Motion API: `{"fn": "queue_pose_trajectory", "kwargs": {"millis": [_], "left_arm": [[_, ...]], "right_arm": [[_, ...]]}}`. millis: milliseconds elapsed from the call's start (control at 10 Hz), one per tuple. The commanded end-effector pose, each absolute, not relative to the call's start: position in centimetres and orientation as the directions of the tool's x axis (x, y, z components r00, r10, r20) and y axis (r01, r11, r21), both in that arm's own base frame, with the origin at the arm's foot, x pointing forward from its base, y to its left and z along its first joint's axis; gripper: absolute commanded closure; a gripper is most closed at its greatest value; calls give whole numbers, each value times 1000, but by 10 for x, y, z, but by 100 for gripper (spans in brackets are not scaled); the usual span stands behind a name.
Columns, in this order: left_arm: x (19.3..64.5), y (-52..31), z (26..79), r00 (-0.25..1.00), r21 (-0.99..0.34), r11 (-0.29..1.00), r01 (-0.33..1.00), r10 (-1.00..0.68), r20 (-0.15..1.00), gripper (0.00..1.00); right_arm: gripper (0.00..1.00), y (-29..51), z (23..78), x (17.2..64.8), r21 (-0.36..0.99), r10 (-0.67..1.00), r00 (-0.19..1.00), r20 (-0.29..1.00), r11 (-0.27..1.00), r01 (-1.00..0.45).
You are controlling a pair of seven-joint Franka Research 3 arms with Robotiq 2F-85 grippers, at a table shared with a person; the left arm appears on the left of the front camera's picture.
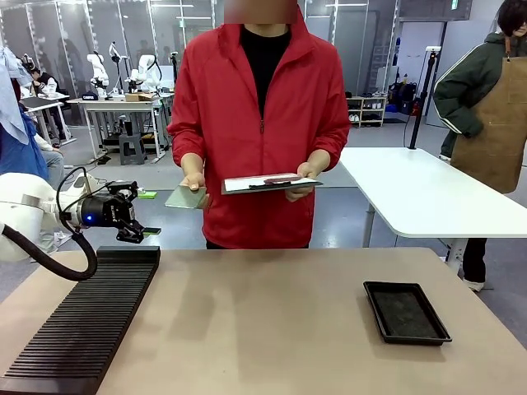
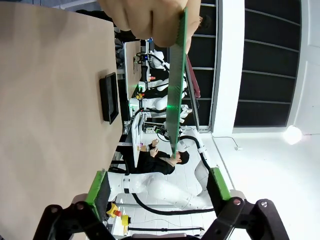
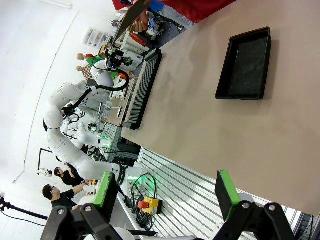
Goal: Inspect the PCB.
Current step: Release the Blank PCB you were holding, then pick up the Blank PCB that the human is holding.
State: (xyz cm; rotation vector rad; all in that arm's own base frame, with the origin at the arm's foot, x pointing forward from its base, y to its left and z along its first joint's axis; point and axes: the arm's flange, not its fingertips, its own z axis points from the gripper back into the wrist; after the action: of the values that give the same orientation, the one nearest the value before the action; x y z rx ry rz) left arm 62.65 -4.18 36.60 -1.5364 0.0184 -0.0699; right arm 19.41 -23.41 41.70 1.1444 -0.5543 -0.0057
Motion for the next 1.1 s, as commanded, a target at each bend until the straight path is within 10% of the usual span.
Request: {"fn": "queue_pose_trajectory", "kwargs": {"millis": [0,1000], "left_arm": [[621,-38,368,998,-998,23,50,-42,49,0],[627,-42,366,998,-999,33,34,-57,32,0]], "right_arm": [[0,-235,418,194,859,-282,858,429,422,-291],[0,-235,418,194,859,-282,858,429,422,-291]]}}
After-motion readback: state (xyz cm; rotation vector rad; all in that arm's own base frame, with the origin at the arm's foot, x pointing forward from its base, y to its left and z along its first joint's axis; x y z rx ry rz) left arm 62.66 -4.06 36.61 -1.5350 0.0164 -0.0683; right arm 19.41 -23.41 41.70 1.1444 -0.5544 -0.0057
